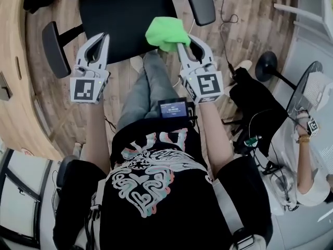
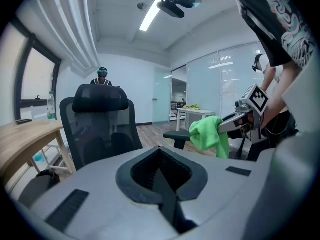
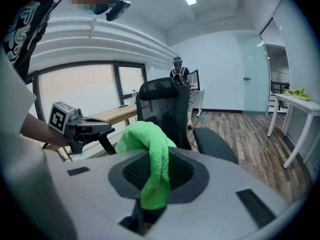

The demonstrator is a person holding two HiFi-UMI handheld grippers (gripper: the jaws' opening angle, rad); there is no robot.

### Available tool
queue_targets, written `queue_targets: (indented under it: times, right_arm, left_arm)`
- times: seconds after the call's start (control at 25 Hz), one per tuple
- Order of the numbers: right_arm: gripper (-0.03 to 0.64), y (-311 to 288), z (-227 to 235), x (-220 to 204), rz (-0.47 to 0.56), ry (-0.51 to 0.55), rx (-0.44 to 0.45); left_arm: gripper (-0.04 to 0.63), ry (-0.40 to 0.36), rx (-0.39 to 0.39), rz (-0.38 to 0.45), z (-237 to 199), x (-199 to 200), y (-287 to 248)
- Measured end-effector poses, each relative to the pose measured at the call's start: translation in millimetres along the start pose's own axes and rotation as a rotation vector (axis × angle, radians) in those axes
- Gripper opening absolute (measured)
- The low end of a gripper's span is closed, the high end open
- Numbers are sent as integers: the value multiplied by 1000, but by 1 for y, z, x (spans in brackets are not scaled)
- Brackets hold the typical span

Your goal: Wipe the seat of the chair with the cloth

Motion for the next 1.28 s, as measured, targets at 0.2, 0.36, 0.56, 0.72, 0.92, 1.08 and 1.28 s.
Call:
queue_targets:
  times: [0.2,0.36,0.56,0.72,0.92,1.08,1.28]
  right_arm:
    - [63,-14,3,-26,-48,-3,16]
    - [63,-26,9,-45,-73,-1,21]
    - [63,-42,13,-67,-104,2,27]
    - [63,-50,16,-82,-133,3,30]
    - [63,-64,25,-104,-170,5,34]
    - [63,-71,29,-118,-181,12,33]
    - [63,-78,27,-136,-194,6,30]
  left_arm:
    - [2,30,6,-19,-3,-26,-7]
    - [2,62,15,-31,-4,-43,-15]
    - [2,84,-3,-55,0,-66,-23]
    - [2,96,-7,-83,1,-80,-26]
    - [2,83,-30,-115,2,-105,-39]
    - [2,109,-22,-123,3,-124,-45]
    - [2,130,-11,-150,2,-136,-46]
Point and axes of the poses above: the fingertips, and each gripper's own axes: y backward along the fingers, z to its right, x out of its top, the point moved 5 cm from there along y, backward along the fingers, and after that the axes turned 6 degrees about z, right-handed, at the moved point
